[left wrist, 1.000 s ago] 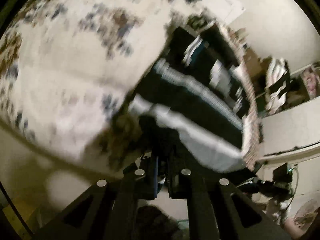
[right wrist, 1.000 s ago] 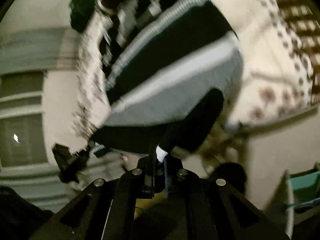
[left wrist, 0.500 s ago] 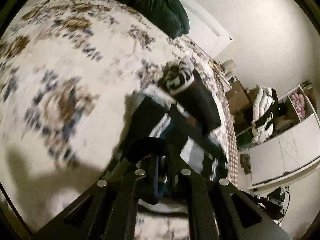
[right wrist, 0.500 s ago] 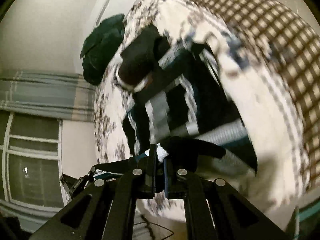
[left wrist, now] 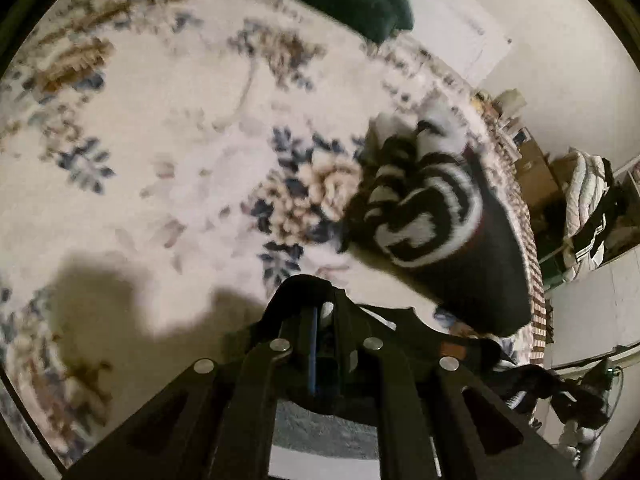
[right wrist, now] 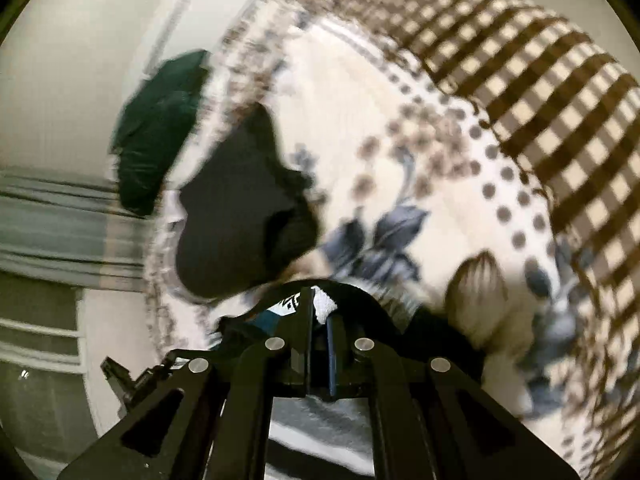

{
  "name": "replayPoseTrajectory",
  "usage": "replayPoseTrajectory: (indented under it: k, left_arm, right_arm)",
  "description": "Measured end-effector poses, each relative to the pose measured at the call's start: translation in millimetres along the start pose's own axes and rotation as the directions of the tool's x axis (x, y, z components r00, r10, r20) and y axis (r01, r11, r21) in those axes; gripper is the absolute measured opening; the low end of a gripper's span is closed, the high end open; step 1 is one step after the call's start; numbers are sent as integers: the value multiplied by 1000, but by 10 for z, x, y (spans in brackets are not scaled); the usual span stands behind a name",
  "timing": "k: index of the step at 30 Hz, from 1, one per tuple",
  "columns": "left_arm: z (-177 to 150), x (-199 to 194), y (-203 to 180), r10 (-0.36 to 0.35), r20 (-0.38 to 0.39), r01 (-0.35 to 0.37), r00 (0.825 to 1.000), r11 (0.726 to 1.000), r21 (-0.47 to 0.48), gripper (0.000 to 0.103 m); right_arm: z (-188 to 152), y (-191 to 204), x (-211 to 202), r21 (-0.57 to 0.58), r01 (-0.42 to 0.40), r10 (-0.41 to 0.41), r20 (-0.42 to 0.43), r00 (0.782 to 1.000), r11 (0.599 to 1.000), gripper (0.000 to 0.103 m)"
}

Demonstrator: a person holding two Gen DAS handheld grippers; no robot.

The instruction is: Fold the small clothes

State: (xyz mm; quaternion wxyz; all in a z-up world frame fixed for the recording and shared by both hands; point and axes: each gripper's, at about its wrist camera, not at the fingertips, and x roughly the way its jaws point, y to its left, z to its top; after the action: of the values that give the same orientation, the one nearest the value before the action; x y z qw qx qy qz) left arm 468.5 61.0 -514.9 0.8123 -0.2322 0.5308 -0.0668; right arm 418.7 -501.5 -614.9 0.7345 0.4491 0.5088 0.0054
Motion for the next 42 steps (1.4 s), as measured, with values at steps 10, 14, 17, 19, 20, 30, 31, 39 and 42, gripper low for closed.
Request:
replayPoseTrajectory:
  k: [10,14,17,19,20,30,31,39,42]
  left_arm:
    - [-329,-653,352,-4,106,12,994,997,-77,83]
    - [-896,-914,572,37,39,-31,999,989,-145,83]
    - [-1311,-907,700,59,-44,-67,997,978,-196,83]
    - [-1529,-826,772,48,-89,-67,995,971,-228,83]
    - [-1620,-761,807,54,-112,-80,992,967,-241,83]
    - [-1652,-265,856,82,-42,-92,996,922,-376,69]
    - [-1641,-296,841,87,-13,-86,996,923,-375,26]
    - [-1637,-805,625,74,105,-42,992,959,-279,3]
    - [-1795,-1128,687,66,101,-34,993,958,-283,3]
  right_arm:
    - [-378,31,-255,-39,81,-77,86,993,996,88]
    - [-1002,-43,-657,-14,152,-149,110,983,988,88]
    - [-1537,-282,-812,64,226,-231,96,968,972,88]
    - [-1828,-484,-836,135,238,-250,82,965,962,88]
    - [-1956,-595,-809,171,219,-233,68,970,961,88]
    - [-2162,-1140,-99,336,-36,-18,158,987,941,66]
    - [-2153,-1134,-73,338,-33,-28,173,984,941,49]
    - [-2205,-936,-275,303,1,-64,197,978,953,23]
    - [-2292,-800,-503,255,14,-57,162,985,967,20]
